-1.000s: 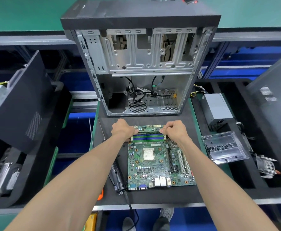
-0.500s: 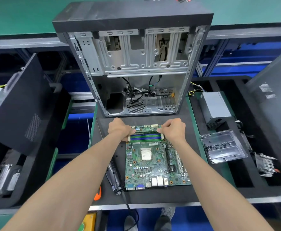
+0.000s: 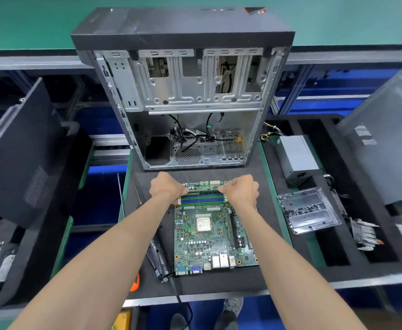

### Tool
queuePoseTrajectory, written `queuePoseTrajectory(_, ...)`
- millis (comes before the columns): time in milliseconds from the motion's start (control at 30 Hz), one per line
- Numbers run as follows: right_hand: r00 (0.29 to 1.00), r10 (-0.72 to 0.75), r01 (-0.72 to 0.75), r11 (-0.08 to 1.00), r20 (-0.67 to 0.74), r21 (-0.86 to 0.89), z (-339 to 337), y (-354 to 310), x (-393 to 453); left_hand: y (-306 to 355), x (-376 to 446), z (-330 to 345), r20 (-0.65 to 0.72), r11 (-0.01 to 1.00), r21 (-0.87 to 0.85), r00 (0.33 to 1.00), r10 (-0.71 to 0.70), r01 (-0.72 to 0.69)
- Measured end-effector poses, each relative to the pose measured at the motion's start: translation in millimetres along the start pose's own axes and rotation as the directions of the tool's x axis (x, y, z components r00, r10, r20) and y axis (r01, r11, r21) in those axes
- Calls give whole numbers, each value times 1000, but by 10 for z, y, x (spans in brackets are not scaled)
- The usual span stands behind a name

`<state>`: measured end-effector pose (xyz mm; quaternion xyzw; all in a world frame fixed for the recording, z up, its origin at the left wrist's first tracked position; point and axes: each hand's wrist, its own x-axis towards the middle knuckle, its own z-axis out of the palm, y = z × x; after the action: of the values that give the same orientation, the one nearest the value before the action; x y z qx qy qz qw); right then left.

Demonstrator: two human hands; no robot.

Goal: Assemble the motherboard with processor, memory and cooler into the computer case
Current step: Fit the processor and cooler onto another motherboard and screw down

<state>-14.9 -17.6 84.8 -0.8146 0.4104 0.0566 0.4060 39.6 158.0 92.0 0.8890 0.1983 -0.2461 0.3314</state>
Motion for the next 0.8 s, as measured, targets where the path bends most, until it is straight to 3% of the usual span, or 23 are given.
queuePoseTrajectory(167, 999, -34, 34, 999, -2, -27, -10, -8, -60, -64, -27, 47, -32, 990, 98, 994, 105, -102)
queuePoseTrajectory(367, 975, -211, 209, 977, 65, 34, -87, 170, -156, -150, -168, 147, -82, 907, 294, 937, 338, -302)
queuePoseTrajectory(500, 958, -272, 266, 961, 91, 75, -226, 300, -235, -131, -291, 300, -74, 768, 404, 818, 570, -498)
queuePoseTrajectory(633, 953, -294, 287, 953, 68, 97, -372, 455, -294, 49, -522, 582, 95, 589, 349, 653, 751, -729)
queuePoseTrajectory(800, 963, -270, 266, 955, 17, 131, -645, 757, -313, 299, -783, 985, 304, 428, 281, 503, 809, -859)
